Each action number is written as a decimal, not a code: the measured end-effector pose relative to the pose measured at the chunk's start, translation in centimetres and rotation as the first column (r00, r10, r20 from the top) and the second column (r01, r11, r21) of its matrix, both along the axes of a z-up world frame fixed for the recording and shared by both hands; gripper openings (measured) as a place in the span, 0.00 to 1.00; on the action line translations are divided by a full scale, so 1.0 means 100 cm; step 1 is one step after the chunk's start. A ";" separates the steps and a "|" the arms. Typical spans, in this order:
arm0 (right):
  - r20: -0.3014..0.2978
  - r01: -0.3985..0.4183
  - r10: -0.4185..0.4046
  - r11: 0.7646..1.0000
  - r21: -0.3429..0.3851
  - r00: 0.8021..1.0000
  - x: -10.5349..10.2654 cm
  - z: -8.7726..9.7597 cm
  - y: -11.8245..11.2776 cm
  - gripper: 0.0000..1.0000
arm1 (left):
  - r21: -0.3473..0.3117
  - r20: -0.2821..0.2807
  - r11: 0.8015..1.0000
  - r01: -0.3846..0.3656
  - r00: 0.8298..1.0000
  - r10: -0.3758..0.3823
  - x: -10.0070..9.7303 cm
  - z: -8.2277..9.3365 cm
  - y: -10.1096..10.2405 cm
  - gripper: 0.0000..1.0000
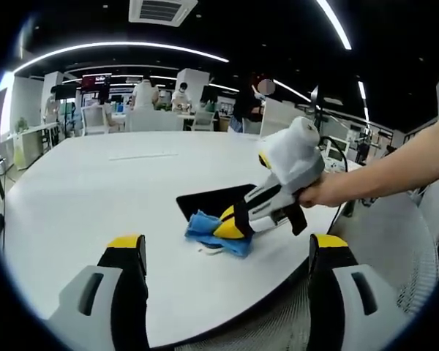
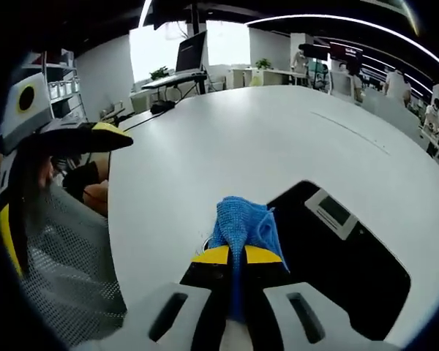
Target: Wipe the mirror surface with the cleaning cloth until all visible marks leave the cleaned area.
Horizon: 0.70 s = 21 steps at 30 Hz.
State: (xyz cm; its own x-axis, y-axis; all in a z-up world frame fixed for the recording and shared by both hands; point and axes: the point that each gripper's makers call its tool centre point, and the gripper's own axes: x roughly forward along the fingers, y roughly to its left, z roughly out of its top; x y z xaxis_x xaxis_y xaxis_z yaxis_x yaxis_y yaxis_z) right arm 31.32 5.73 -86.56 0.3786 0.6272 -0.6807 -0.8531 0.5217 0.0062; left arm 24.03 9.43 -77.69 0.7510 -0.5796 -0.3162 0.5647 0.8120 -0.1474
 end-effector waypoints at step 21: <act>0.019 0.012 -0.012 1.000 0.018 1.000 0.001 0.000 0.007 0.00 | -0.003 -0.002 1.000 -0.005 1.000 0.005 0.001 0.000 0.001 0.91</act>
